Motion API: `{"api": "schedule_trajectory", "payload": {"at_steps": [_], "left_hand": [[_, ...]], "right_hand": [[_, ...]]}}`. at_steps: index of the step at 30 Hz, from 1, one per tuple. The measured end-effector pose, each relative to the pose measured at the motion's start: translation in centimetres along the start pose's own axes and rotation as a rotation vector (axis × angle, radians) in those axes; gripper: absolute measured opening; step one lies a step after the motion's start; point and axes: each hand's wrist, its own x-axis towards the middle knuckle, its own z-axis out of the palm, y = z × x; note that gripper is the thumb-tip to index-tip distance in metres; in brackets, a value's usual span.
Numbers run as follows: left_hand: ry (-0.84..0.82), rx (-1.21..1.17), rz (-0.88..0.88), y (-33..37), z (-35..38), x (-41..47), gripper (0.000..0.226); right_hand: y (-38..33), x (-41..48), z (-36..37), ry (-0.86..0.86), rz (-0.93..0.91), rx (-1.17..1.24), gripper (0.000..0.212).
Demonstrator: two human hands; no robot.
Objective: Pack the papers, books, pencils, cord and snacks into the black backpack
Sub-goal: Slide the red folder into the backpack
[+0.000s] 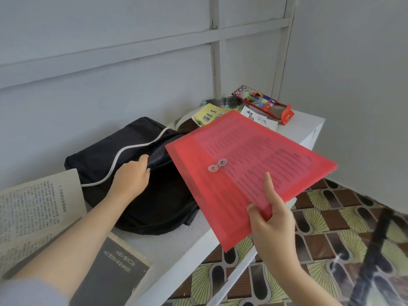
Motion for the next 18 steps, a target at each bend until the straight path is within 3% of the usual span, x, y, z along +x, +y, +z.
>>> {"api": "schedule_trajectory", "payload": {"at_steps": [12, 18], "left_hand": [[0.053, 0.072, 0.017, 1.5, -2.1, -0.7, 0.028], [0.145, 0.017, 0.021, 1.4, -3.1, -1.4, 0.025]], "right_hand": [[-1.3, -3.9, -5.0, -0.134, 0.084, -0.102, 0.065], [-2.9, -3.5, -6.1, -0.238, 0.149, -0.031, 0.063]]}}
